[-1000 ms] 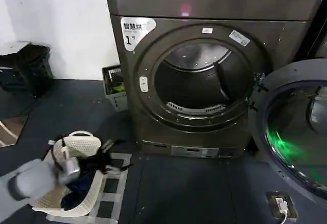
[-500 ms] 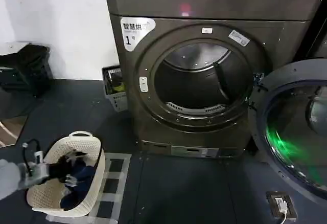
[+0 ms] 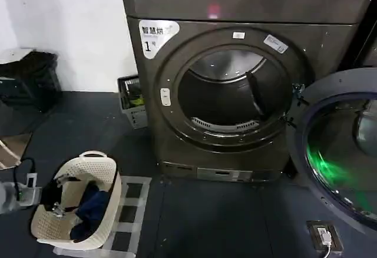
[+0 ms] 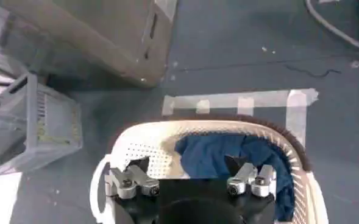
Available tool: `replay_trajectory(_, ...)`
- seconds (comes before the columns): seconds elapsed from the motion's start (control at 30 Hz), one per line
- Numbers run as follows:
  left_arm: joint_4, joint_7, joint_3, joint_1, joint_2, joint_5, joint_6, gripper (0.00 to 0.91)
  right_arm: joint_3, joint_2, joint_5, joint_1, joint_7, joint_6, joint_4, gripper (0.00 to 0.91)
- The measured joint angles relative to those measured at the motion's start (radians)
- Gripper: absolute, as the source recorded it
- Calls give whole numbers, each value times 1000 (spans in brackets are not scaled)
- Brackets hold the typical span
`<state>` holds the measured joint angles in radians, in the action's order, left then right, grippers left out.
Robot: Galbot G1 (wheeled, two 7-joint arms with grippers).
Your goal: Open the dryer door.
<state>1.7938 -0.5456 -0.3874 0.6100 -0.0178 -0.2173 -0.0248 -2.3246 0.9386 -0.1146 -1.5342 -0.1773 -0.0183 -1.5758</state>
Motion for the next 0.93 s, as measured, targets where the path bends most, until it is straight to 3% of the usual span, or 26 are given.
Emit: replay_trajectory(0.93, -26, -86, 39, 2, 1, 182, 6, 907, 5, 18, -3, 8, 4, 2, -17, 907)
